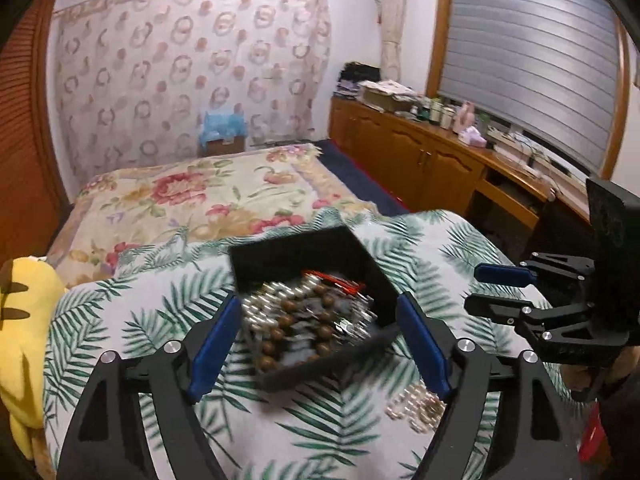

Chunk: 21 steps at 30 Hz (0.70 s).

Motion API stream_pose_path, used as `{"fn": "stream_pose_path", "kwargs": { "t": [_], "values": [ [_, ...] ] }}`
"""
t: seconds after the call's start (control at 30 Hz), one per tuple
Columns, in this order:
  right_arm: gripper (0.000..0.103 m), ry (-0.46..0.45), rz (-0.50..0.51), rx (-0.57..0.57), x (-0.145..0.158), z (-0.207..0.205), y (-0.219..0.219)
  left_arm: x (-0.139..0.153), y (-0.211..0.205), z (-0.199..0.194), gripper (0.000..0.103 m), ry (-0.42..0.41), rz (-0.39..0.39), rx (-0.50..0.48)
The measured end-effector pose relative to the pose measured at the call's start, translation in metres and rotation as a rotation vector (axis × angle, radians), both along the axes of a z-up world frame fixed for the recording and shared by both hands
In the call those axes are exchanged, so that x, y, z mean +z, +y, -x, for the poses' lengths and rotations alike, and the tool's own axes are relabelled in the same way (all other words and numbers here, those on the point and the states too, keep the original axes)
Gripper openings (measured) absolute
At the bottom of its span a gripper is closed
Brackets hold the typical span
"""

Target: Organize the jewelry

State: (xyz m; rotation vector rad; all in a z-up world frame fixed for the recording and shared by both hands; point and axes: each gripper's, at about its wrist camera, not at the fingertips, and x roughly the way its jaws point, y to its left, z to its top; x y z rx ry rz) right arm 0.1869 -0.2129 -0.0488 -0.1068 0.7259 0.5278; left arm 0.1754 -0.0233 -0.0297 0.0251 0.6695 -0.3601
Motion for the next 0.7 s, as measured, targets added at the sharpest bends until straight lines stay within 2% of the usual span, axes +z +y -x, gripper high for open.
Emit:
{"fn": "stream_pose_path", "kwargs": {
  "t": [0.17, 0.37, 0.43, 0.63, 0.7],
  "values": [
    [0.047, 0.031, 0.040, -0.014, -0.017, 0.016, -0.007, -0.016, -0.016, 0.011, 0.076, 0.038, -0.026, -0.054],
    [0.047, 0.071, 0.021, -0.032, -0.037, 0.022, -0.018, -0.048, -0.036, 0.018, 0.075, 0.107, -0.092, -0.115],
    [0.047, 0.074, 0.017, -0.034, -0.038, 0.023, -0.017, -0.056, -0.039, 0.017, 0.062, 0.133, -0.109, -0.128],
    [0.047, 0.084, 0.007, -0.027, -0.045, 0.029, -0.017, -0.066, -0.041, 0.011, 0.039, 0.182, -0.114, -0.146],
    [0.047, 0.085, 0.006, -0.024, -0.046, 0.029, -0.017, -0.069, -0.043, 0.011, 0.035, 0.192, -0.126, -0.153]
  ]
}}
